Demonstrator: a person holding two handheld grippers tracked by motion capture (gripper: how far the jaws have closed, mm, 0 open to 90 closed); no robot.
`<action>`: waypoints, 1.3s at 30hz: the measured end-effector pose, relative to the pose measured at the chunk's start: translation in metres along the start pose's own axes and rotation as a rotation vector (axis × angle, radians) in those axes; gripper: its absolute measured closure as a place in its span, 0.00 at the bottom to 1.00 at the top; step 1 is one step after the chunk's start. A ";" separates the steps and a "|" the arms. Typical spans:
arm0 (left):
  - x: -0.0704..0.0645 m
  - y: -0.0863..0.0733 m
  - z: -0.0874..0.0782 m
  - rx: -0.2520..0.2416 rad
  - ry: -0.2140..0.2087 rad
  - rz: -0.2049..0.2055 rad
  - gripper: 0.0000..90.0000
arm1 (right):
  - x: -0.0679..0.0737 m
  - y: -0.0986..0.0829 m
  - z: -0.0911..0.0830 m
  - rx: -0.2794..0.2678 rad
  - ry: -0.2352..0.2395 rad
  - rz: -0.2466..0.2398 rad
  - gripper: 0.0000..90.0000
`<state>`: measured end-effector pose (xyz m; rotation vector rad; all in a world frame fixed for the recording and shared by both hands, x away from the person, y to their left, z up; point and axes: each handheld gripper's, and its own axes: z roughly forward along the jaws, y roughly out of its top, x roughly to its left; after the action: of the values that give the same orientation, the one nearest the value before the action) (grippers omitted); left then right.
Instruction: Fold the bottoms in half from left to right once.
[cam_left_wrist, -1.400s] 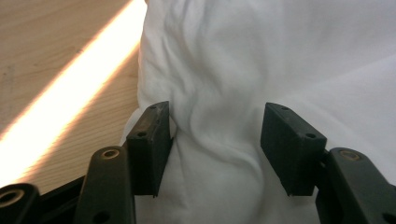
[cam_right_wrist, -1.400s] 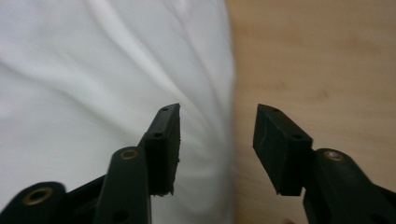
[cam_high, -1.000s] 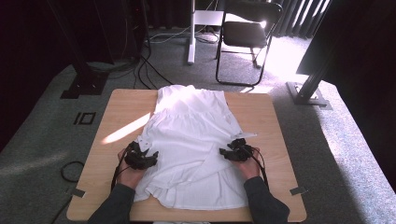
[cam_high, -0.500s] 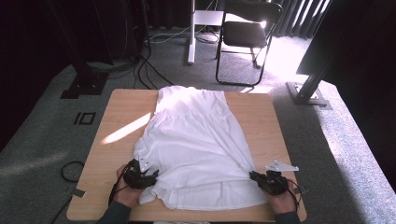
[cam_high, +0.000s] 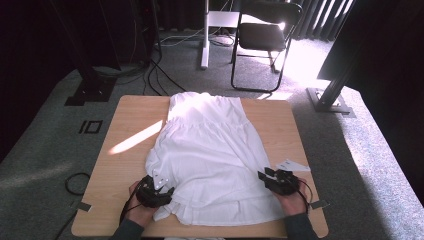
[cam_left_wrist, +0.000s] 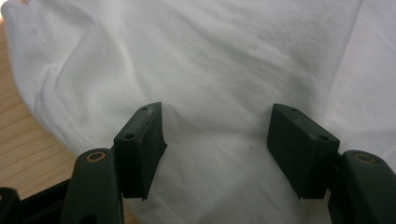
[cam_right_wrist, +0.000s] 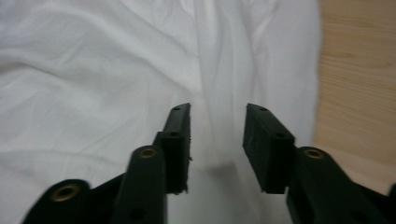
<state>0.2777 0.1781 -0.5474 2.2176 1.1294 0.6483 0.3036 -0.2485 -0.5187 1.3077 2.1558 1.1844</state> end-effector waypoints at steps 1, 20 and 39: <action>0.001 0.000 0.000 0.001 -0.002 -0.004 0.41 | 0.001 0.003 0.011 0.029 0.012 -0.009 0.75; 0.002 -0.003 -0.008 -0.014 -0.005 -0.013 0.39 | -0.005 -0.073 -0.052 0.188 -0.054 0.025 0.75; 0.092 0.038 0.044 -0.043 0.118 -0.287 0.35 | -0.038 0.035 0.043 -0.009 0.005 0.004 0.60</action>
<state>0.3757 0.2250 -0.5385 1.9511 1.4451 0.6791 0.3703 -0.2524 -0.5204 1.3071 2.1502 1.1991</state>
